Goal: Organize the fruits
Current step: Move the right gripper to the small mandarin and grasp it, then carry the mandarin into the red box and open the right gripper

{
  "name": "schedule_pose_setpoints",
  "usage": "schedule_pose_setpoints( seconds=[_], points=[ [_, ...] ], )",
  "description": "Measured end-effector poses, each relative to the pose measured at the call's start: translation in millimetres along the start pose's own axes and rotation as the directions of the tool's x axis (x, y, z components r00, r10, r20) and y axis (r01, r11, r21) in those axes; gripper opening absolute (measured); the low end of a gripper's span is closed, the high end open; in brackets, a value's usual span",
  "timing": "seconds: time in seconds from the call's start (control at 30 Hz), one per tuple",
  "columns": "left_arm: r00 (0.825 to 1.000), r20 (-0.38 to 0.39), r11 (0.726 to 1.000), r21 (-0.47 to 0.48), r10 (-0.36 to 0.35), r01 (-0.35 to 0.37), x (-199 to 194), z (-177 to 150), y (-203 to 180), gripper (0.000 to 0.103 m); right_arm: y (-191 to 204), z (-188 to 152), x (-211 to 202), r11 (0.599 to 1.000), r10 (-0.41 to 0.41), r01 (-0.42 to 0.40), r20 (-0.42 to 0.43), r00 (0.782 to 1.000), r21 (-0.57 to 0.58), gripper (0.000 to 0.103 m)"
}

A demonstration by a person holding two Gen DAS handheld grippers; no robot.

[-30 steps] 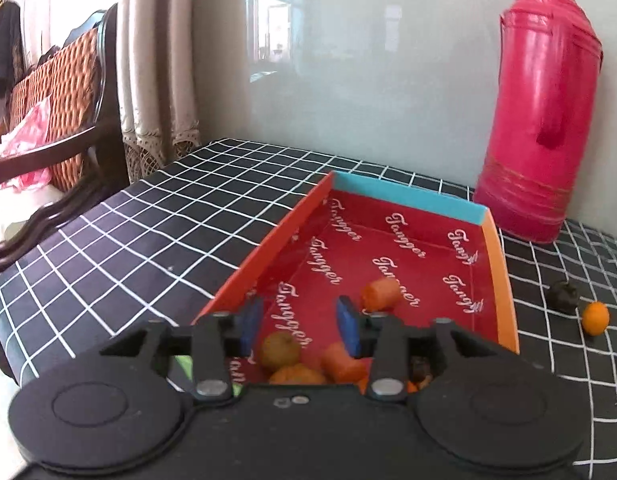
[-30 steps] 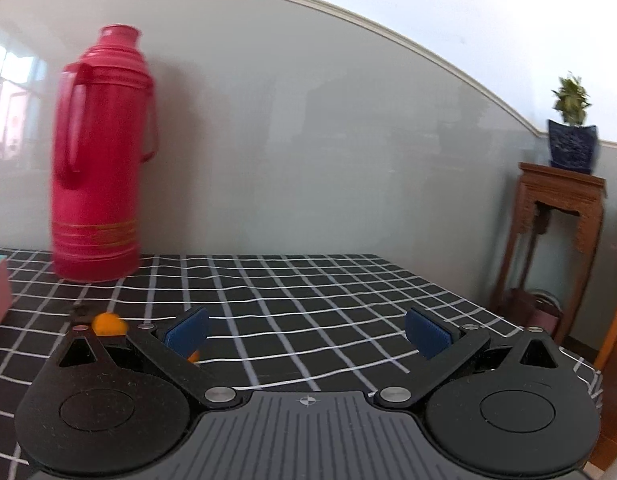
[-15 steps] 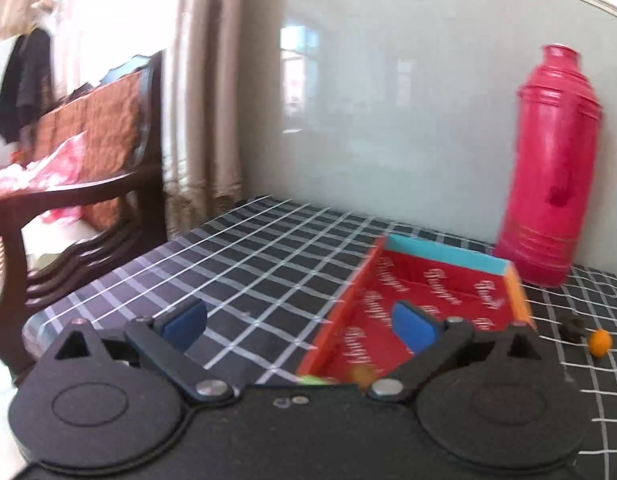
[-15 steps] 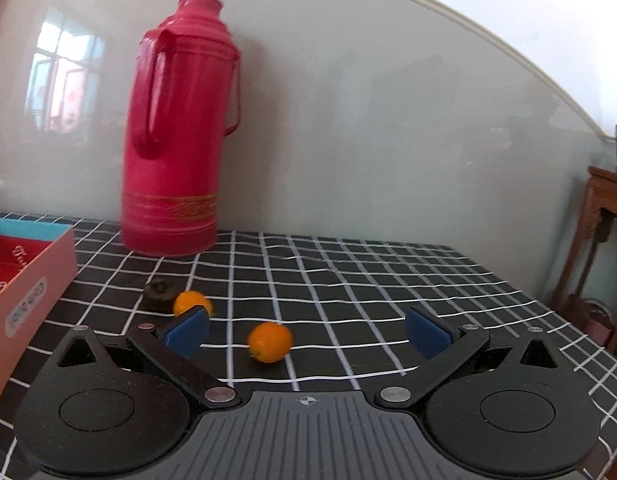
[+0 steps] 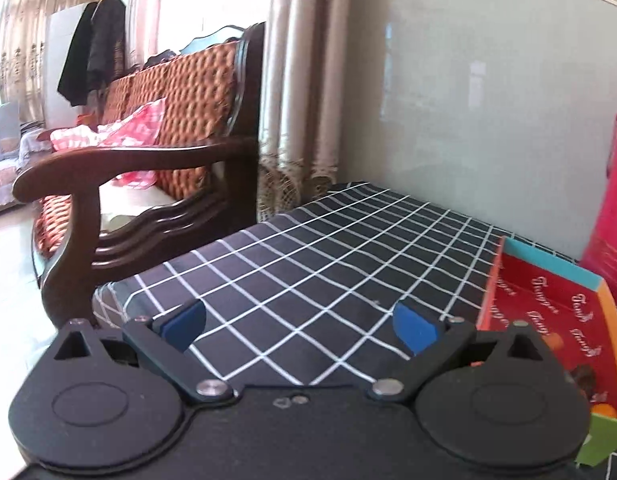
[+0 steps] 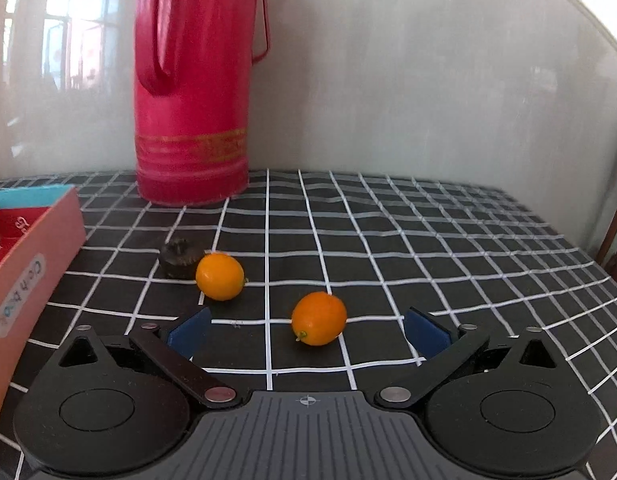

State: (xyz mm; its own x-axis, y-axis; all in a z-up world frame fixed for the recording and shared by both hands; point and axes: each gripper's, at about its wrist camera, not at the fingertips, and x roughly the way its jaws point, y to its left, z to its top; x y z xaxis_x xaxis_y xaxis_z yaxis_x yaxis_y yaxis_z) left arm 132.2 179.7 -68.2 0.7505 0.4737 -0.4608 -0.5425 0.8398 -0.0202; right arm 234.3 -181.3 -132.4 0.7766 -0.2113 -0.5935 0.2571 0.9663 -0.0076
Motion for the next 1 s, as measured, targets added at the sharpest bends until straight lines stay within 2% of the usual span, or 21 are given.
schedule_pose_setpoints(
  seconds=[0.03,0.13,0.23,0.3,0.33,0.43,0.57,0.67,0.77,0.83,1.0],
  points=[
    [1.0,-0.003,1.0,-0.005,0.004,-0.004,1.0,0.3,3.4,0.094,-1.1,0.5,5.6,1.0,0.01,-0.009,-0.033,0.999,0.015,0.05],
    [1.0,-0.008,1.0,-0.018,0.012,-0.012,2.8,1.4,10.2,0.094,-8.0,2.7,12.5,0.998,0.02,-0.017,-0.046,0.999,0.062,0.05],
    [1.0,-0.011,1.0,-0.025,0.014,-0.014,3.2,1.6,15.1,0.094,-8.0,3.6,14.4,0.998,0.014,-0.011,-0.045,0.999,0.058,0.049],
    [1.0,-0.013,0.999,-0.025,0.019,-0.019,4.6,1.9,16.6,0.094,-6.5,2.6,13.6,0.999,0.003,-0.001,-0.036,0.999,0.049,0.045],
    [1.0,-0.018,0.999,-0.026,0.021,-0.022,5.4,1.8,17.4,0.094,-4.6,2.2,13.3,0.999,-0.011,0.012,-0.03,0.999,0.035,0.033],
    [0.999,-0.03,0.999,-0.039,0.02,-0.021,7.6,1.5,21.2,0.094,-2.1,1.3,13.8,1.0,-0.01,0.011,-0.024,1.0,0.014,0.032],
    [0.999,-0.033,0.998,-0.048,0.027,-0.028,9.0,1.9,23.6,0.094,-1.6,-0.8,7.6,0.999,0.042,-0.042,-0.014,0.999,0.023,0.032],
    [0.999,-0.037,0.998,-0.05,0.033,-0.034,9.0,1.9,24.6,0.094,3.0,-2.5,-5.6,0.995,0.094,-0.095,0.03,0.995,0.013,0.032],
    [0.999,-0.038,0.998,-0.055,0.036,-0.038,9.0,1.4,26.6,0.094,10.0,-2.7,-22.1,0.979,0.201,-0.203,0.091,0.975,0.014,0.032],
    [0.998,-0.036,0.998,-0.055,0.042,-0.044,8.5,1.2,27.2,0.094,16.0,-3.5,-33.9,0.961,0.274,-0.276,0.131,0.953,-0.002,0.032],
    [0.998,-0.036,0.997,-0.051,0.049,-0.051,8.5,0.4,29.6,0.094,34.1,-8.5,-60.7,0.879,0.475,-0.472,0.185,0.86,-0.065,0.032]
  ],
)
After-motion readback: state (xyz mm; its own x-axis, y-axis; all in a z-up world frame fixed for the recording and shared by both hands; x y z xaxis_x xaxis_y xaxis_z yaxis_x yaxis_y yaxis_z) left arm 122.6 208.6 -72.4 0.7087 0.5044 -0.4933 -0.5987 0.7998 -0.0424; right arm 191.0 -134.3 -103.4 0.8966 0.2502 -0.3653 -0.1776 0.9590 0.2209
